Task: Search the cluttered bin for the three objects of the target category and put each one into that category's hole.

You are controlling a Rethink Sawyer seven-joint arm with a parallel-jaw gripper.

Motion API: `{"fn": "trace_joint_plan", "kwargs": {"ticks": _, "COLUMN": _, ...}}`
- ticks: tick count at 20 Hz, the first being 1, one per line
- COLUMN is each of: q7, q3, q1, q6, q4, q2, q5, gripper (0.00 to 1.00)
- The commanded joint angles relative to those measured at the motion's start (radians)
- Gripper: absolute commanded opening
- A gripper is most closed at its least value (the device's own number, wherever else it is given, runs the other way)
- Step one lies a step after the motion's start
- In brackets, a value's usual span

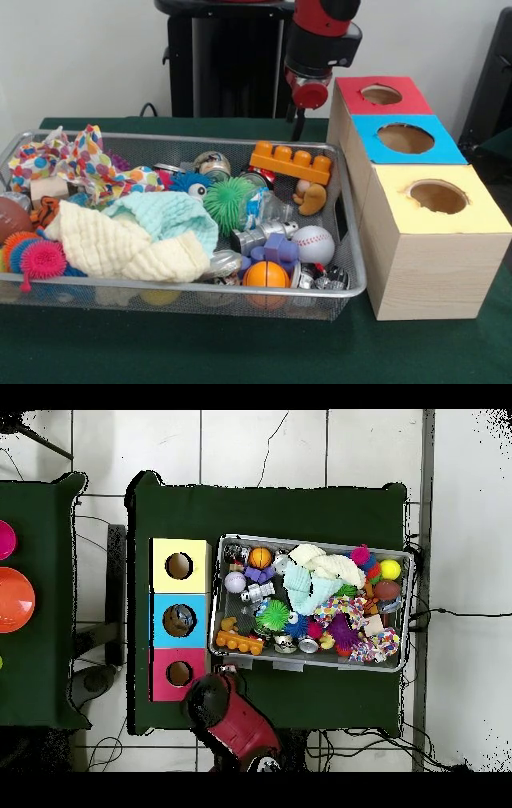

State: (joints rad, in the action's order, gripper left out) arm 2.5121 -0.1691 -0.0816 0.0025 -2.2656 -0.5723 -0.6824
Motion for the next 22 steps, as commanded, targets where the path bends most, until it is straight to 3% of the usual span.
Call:
{"fn": "trace_joint_plan", "kwargs": {"ticks": 1, "q7": 0.092, "q3": 0.07, "q1": 0.051, "q6": 0.014, "q4": 0.167, "q2": 0.049, "q5": 0.014, "gripper": 1.0}}
{"fn": "trace_joint_plan", "kwargs": {"ticks": 16, "q7": 0.145, "q3": 0.118, "q1": 0.052, "q6": -0.028, "q4": 0.211, "q2": 0.098, "q5": -0.011, "gripper": 1.0}}
{"fn": "trace_joint_plan", "kwargs": {"ticks": 22, "q7": 0.162, "q3": 0.11, "q1": 0.016, "q6": -0.026, "q4": 0.26, "q2": 0.147, "q5": -0.048, "gripper": 1.0}}
